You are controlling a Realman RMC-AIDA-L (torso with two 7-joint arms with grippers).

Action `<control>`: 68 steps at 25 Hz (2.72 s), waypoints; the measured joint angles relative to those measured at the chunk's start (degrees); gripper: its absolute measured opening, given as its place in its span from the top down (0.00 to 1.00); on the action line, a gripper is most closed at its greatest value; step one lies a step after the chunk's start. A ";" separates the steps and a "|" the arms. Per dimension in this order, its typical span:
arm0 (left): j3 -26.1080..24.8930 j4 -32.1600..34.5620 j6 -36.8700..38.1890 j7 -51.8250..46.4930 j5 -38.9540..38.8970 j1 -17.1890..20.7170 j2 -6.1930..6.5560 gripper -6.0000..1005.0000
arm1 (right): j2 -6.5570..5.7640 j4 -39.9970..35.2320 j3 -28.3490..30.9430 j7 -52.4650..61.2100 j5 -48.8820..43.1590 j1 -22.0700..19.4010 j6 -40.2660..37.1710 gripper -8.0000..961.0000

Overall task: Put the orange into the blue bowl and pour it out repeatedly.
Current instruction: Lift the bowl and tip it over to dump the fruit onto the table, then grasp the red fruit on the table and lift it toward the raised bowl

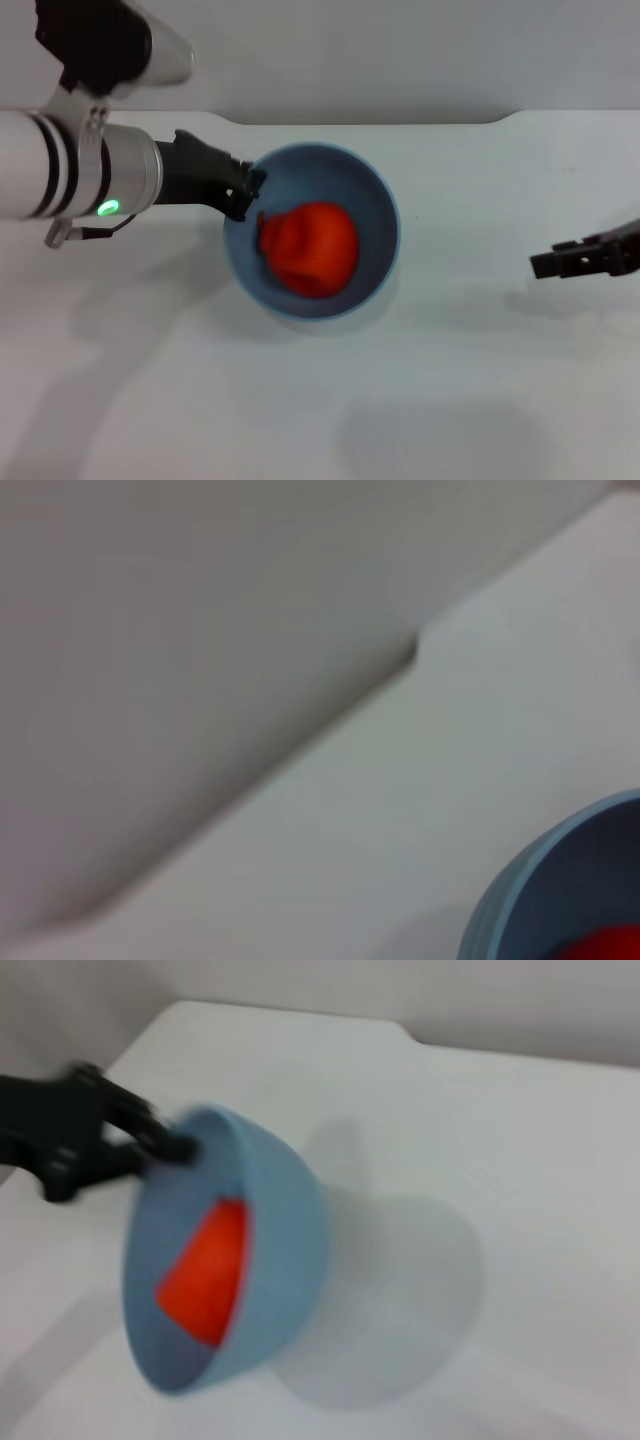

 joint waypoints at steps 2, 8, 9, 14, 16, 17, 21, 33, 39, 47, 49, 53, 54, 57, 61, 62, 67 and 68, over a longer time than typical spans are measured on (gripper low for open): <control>3.12 2.35 -5.06 5.03 -0.05 3.68 0.02 1.00 | 0.04 0.04 1.79 -0.01 -0.17 -0.78 -0.39 0.52; 11.62 4.27 -17.76 13.01 0.45 9.34 0.04 1.00 | 0.05 0.48 6.10 -0.10 -4.00 -1.60 -0.74 0.52; 13.00 4.45 -20.69 14.51 0.47 10.30 0.04 1.00 | 0.04 0.73 6.38 -0.01 -4.87 -1.64 -0.74 0.52; 23.11 2.45 -44.65 26.74 2.30 16.37 0.03 1.00 | -0.15 3.89 7.00 0.06 -7.73 -1.26 -0.78 0.52; 27.38 -0.46 -56.46 30.82 4.40 17.74 0.00 1.00 | -0.42 5.64 6.83 0.08 -8.20 -0.93 -0.78 0.52; 29.97 -3.06 -63.22 32.61 5.79 18.03 -0.01 1.00 | -0.55 6.29 6.77 0.08 -8.35 -0.81 -0.80 0.52; 38.41 -14.94 -88.98 40.01 10.70 16.28 -0.33 1.00 | -0.74 7.32 7.14 0.17 -8.68 -0.80 -0.77 0.52; 48.64 -27.87 -107.22 54.69 10.32 9.68 -0.89 1.00 | -0.76 7.31 7.34 0.23 -8.77 -0.83 -0.75 0.52; 46.08 -22.24 -103.09 51.90 -5.55 8.97 -0.71 1.00 | -0.76 7.44 6.82 0.24 -8.68 -0.18 -0.28 0.52; 27.88 -7.34 -67.28 51.61 -28.26 11.72 -0.38 1.00 | -0.51 7.86 6.72 0.00 -8.67 2.18 0.06 0.52; 22.06 -5.66 -57.39 50.11 -33.18 11.87 -0.32 1.00 | -0.43 8.14 6.55 -0.08 -8.61 2.69 0.09 0.52; 5.25 -5.94 -30.05 36.36 -35.98 9.37 0.07 1.00 | -0.28 8.94 5.76 -0.39 -8.62 3.75 0.53 0.52; 0.10 -7.46 -22.14 31.75 -34.92 7.49 0.19 1.00 | -0.24 9.00 5.51 -0.80 -8.55 3.92 0.88 0.52; -11.73 -12.53 -4.50 23.01 -30.98 1.82 0.36 1.00 | -0.01 9.10 4.82 -3.52 -8.00 4.41 1.99 0.52; -24.82 -16.05 11.40 14.38 -24.30 -2.43 0.36 1.00 | 0.37 10.66 2.12 -8.21 -4.78 5.14 3.78 0.52; -26.65 -15.71 13.13 12.27 -22.38 -2.43 0.38 1.00 | 0.36 11.63 1.10 -9.94 -3.03 5.23 4.67 0.52; -31.12 -10.72 22.17 3.05 -11.95 -1.19 1.11 1.00 | 0.41 17.97 -5.70 -20.86 5.90 6.02 9.63 0.51; -31.68 -9.98 23.86 2.28 -10.49 -1.14 1.10 1.00 | 0.40 19.26 -6.99 -21.65 6.72 6.55 10.49 0.51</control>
